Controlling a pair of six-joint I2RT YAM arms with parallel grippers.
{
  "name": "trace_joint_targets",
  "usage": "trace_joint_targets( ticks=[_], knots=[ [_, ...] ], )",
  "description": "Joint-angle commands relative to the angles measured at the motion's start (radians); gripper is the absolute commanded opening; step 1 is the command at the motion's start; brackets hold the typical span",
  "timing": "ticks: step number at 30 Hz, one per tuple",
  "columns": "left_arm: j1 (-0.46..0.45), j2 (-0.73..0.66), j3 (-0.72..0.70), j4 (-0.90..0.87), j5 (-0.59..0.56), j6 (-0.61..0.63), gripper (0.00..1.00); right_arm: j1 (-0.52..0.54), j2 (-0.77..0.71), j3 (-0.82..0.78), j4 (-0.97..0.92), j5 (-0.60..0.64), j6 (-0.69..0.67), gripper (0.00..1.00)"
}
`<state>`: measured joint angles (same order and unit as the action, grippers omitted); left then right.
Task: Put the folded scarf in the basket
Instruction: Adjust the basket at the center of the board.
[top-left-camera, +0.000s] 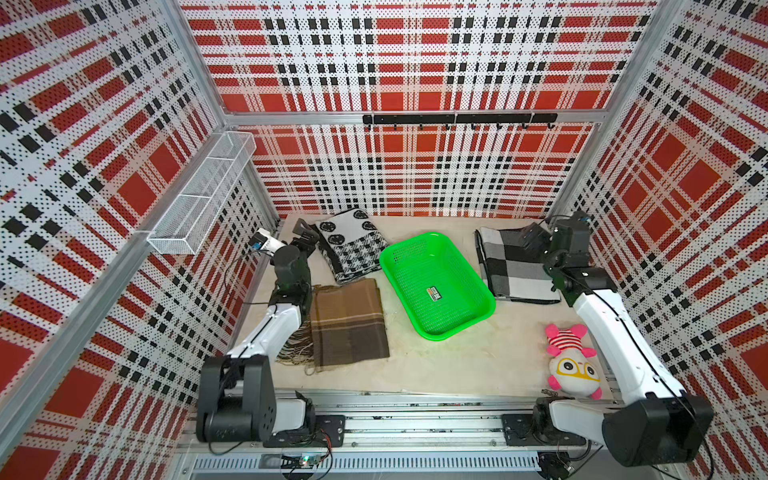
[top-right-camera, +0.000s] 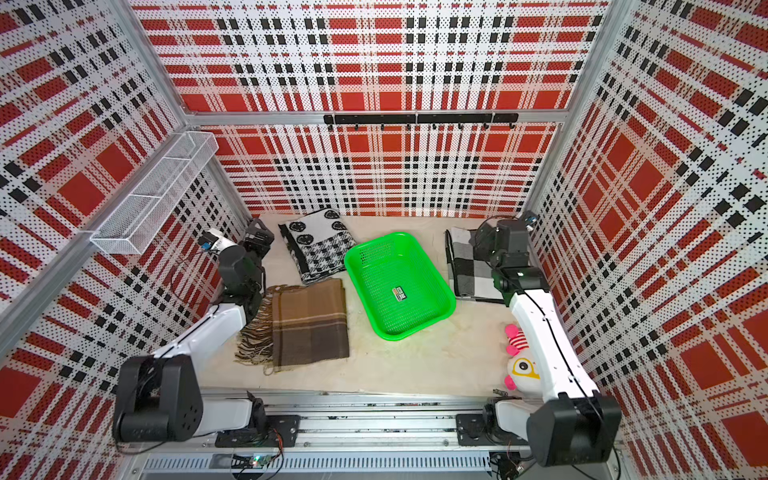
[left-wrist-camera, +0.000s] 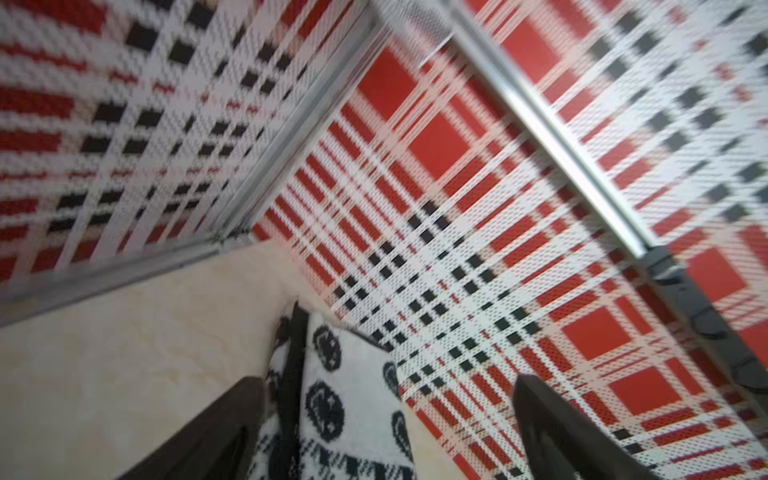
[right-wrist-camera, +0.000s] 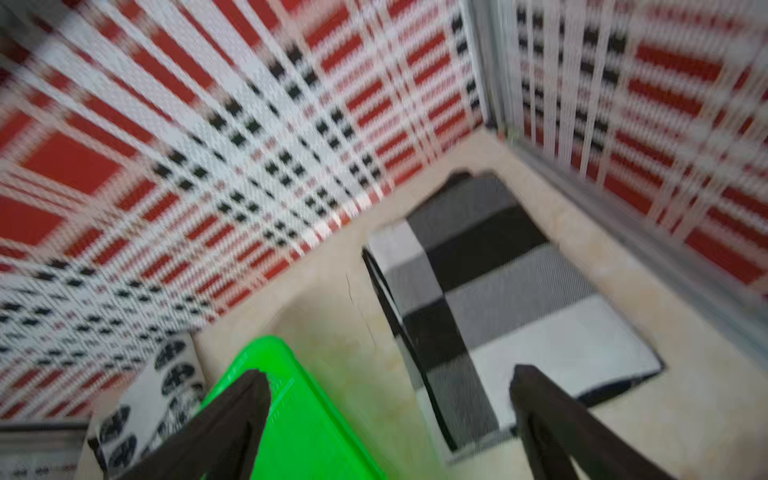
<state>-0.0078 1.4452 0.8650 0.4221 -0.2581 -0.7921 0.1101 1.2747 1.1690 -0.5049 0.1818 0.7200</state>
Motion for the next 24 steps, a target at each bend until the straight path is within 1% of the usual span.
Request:
trace_joint_targets(
  ticks=[1,2,4,6,7,9,11,15,20,22,24],
  knots=[
    [-0.134,0.076,0.165,-0.428,0.095,-0.001,0.99,0.109,0.009,0.002,-0.266,-0.048,0.101,0.92],
    [-0.161,0.093,0.202,-0.497,0.078,0.011,1.0,0.132,0.015,0.003,-0.315,-0.052,0.128,0.89],
    [-0.203,0.116,0.241,-0.606,0.053,0.014,0.98,0.173,0.034,-0.003,-0.411,-0.093,0.175,0.82],
    [-0.231,0.111,0.243,-0.688,0.023,0.01,0.96,0.215,0.052,-0.012,-0.501,-0.125,0.218,0.75],
    [-0.264,0.106,0.234,-0.713,0.025,0.011,0.94,0.233,0.06,-0.024,-0.54,-0.161,0.237,0.72],
    [-0.297,0.101,0.215,-0.745,0.041,0.018,0.92,0.266,0.059,-0.046,-0.555,-0.203,0.259,0.71],
    [-0.334,0.095,0.196,-0.762,0.054,0.025,0.9,0.321,0.047,-0.076,-0.549,-0.224,0.305,0.71],
    [-0.389,0.063,0.168,-0.762,0.055,0.009,0.9,0.397,0.038,-0.134,-0.486,-0.262,0.385,0.7],
    [-0.387,0.057,0.135,-0.7,0.097,0.015,0.89,0.424,0.057,-0.185,-0.419,-0.274,0.426,0.65],
    [-0.383,0.074,0.131,-0.672,0.126,0.029,0.88,0.427,0.067,-0.206,-0.347,-0.282,0.448,0.64],
    [-0.385,0.088,0.137,-0.662,0.129,0.037,0.88,0.433,0.091,-0.195,-0.32,-0.259,0.465,0.64]
  ],
)
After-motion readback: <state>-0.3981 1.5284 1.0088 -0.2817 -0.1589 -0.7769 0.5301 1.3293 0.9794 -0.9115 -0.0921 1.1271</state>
